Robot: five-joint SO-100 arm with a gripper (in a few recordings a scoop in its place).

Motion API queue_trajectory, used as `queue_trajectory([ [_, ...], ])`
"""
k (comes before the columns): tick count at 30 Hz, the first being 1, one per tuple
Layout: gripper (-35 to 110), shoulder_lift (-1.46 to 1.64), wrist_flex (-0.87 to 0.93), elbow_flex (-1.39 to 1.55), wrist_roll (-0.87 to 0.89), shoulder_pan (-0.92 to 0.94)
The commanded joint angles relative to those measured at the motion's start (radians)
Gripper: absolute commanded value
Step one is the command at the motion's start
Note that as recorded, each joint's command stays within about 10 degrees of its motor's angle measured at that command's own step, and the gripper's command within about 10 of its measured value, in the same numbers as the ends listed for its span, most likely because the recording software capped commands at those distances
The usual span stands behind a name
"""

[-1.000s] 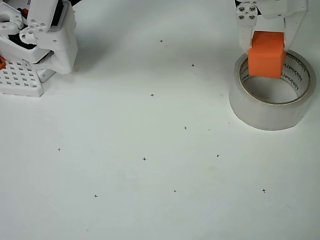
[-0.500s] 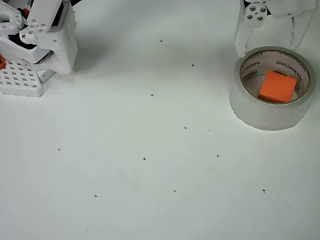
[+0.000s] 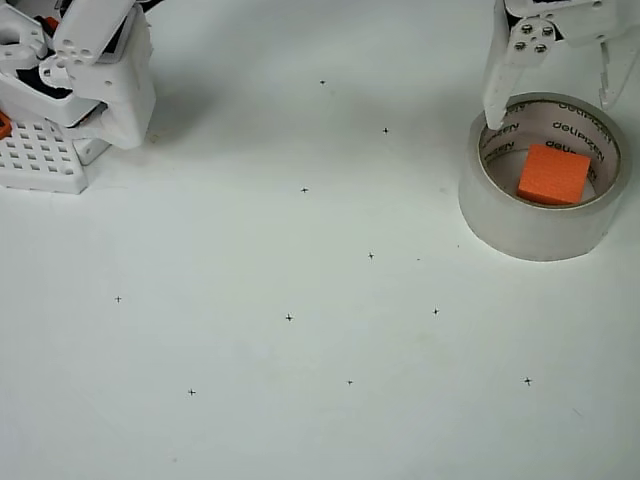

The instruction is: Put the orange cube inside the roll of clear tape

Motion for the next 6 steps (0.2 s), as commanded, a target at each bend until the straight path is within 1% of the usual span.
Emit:
queue_trajectory([
  [1, 42, 0.048, 0.025, -0.103, -0.017, 0.0],
  [6, 42, 0.048, 0.078, -0.156, -0.023, 0.014],
])
